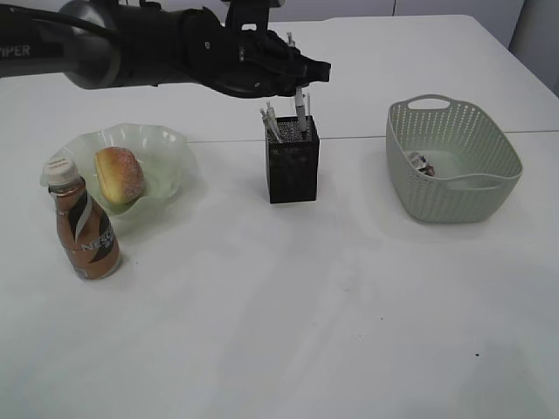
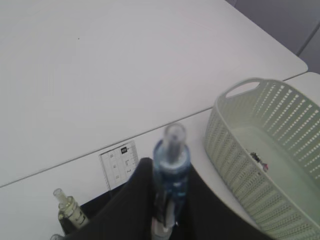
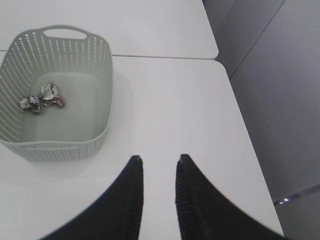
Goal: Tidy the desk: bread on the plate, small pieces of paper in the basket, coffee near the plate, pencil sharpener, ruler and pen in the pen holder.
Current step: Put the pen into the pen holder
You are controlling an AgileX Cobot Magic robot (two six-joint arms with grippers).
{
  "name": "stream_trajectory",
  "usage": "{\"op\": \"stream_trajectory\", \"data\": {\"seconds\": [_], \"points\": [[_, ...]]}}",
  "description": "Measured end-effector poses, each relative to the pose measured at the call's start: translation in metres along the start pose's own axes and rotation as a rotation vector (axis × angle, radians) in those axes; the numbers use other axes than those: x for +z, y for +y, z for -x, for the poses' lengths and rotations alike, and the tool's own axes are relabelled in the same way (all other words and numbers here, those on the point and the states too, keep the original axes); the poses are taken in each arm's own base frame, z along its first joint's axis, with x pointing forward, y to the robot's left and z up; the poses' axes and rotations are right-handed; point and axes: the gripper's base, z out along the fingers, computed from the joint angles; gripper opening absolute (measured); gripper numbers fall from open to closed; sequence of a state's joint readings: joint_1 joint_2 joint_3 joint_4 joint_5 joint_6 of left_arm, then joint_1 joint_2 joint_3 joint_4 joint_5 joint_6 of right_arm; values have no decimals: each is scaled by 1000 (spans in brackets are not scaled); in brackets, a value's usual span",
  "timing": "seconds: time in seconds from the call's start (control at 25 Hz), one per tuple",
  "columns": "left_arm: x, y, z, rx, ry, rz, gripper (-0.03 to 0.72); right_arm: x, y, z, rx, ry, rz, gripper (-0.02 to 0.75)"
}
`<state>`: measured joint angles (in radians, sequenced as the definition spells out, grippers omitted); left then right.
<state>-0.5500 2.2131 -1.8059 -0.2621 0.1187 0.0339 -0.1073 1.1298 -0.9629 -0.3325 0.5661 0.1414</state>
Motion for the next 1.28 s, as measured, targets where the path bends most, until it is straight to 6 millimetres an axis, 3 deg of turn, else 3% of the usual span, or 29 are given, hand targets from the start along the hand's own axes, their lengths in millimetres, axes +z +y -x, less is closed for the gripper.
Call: {"op": "stream_trajectory", "data": {"seconds": [0.24,0.56,0.88,1.2,1.28], "points": [[8,2,-11,62,24,9,83,2,1,0,-1,8,1,195],[8,2,-11,82,24,11,102,7,1,-1,-4,17,3,195],[8,2,-11,87,24,12,354,7,1,-1,-4,17,3,195],[7,2,-10,160,30,19,388,6,2,-1,-3,15,5,195],[-1,1,-3,199,44,23,389,6,2,-1,2,16,8,195]]}}
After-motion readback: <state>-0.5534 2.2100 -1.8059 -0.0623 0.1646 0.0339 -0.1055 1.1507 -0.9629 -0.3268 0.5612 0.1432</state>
